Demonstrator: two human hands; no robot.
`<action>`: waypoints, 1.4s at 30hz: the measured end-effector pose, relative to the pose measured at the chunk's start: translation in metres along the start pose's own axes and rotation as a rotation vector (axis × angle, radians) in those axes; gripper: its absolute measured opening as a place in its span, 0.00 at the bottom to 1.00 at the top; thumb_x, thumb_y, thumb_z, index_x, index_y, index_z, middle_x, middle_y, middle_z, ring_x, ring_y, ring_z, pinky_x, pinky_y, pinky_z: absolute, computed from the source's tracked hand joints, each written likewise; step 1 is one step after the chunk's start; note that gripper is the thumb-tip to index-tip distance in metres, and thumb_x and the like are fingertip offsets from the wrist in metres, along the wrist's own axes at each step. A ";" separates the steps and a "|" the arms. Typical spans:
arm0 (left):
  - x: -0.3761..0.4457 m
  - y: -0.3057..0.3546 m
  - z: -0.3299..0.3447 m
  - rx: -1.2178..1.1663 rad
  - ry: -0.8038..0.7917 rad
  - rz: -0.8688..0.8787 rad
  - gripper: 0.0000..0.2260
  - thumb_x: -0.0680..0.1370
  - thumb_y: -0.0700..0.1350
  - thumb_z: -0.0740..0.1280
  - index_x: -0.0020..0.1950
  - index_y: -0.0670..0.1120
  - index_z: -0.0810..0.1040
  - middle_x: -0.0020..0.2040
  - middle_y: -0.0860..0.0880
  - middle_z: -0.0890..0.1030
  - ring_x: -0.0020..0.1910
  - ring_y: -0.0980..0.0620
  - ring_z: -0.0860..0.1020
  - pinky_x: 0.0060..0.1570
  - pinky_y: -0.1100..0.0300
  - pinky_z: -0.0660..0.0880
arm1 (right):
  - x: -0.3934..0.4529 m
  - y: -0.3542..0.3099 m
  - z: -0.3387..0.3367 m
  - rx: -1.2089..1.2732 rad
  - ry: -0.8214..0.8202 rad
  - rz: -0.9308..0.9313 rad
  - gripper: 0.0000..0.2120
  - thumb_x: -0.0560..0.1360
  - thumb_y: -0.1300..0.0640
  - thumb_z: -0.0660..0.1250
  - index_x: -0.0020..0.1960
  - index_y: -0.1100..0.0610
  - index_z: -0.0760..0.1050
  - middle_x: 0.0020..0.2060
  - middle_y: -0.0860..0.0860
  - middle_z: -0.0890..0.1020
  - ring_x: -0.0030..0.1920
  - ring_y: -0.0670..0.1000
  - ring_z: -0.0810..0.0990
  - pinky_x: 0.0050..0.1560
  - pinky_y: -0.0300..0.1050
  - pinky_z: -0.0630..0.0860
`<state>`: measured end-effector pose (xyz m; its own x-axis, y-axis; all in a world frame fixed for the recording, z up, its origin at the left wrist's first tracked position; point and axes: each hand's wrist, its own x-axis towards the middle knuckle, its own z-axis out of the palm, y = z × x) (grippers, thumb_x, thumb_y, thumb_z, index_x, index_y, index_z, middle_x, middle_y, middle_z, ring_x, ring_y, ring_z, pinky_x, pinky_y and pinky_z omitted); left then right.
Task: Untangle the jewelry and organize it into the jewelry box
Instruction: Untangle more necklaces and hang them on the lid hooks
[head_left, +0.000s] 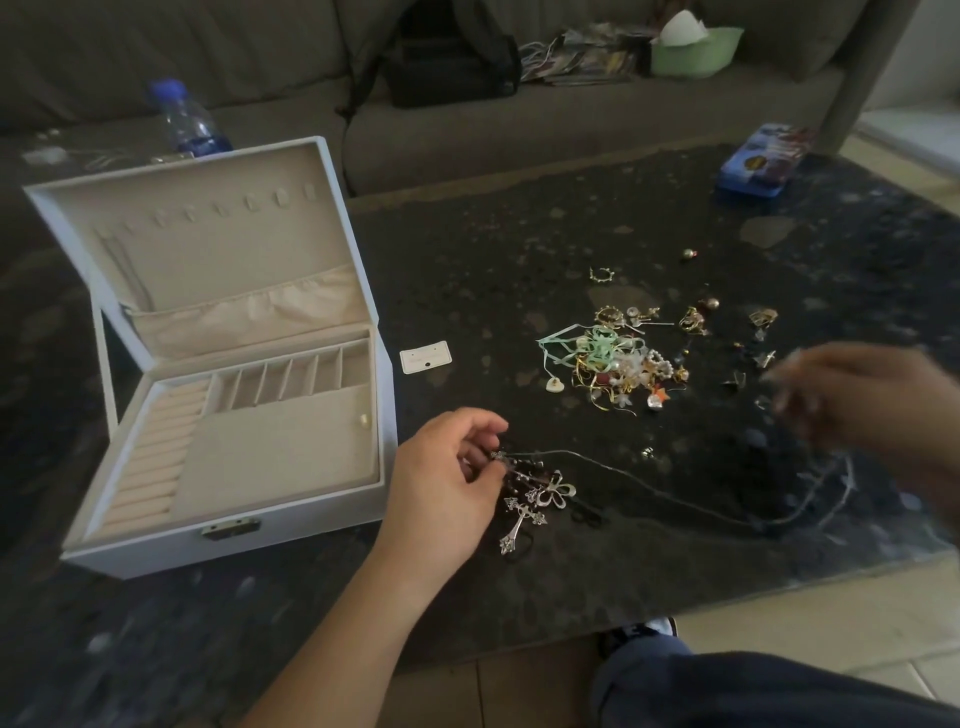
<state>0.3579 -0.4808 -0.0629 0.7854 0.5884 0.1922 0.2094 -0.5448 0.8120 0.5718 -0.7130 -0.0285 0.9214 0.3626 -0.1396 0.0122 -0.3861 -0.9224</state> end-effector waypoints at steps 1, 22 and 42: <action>-0.001 -0.001 0.000 -0.003 0.000 0.006 0.18 0.73 0.33 0.74 0.52 0.55 0.79 0.46 0.57 0.79 0.43 0.59 0.79 0.42 0.71 0.75 | -0.008 -0.009 0.003 -0.225 -0.073 0.041 0.08 0.76 0.60 0.69 0.38 0.56 0.81 0.29 0.57 0.81 0.29 0.52 0.77 0.30 0.39 0.70; -0.010 -0.010 0.004 -0.093 0.144 0.219 0.17 0.73 0.30 0.72 0.56 0.49 0.81 0.44 0.59 0.76 0.46 0.51 0.79 0.48 0.65 0.76 | -0.062 -0.034 0.132 -0.427 -0.262 -0.382 0.03 0.74 0.53 0.73 0.45 0.44 0.83 0.36 0.39 0.82 0.41 0.36 0.78 0.43 0.30 0.74; -0.008 -0.006 0.007 0.005 0.070 0.010 0.19 0.73 0.26 0.64 0.46 0.49 0.84 0.41 0.59 0.79 0.42 0.63 0.77 0.41 0.74 0.71 | -0.036 -0.036 0.081 -0.405 -0.186 -0.238 0.12 0.81 0.59 0.61 0.39 0.52 0.73 0.29 0.49 0.80 0.28 0.45 0.77 0.29 0.34 0.71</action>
<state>0.3541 -0.4861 -0.0732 0.7450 0.6230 0.2385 0.2044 -0.5536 0.8073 0.5065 -0.6435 -0.0196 0.7905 0.6112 -0.0379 0.3973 -0.5590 -0.7278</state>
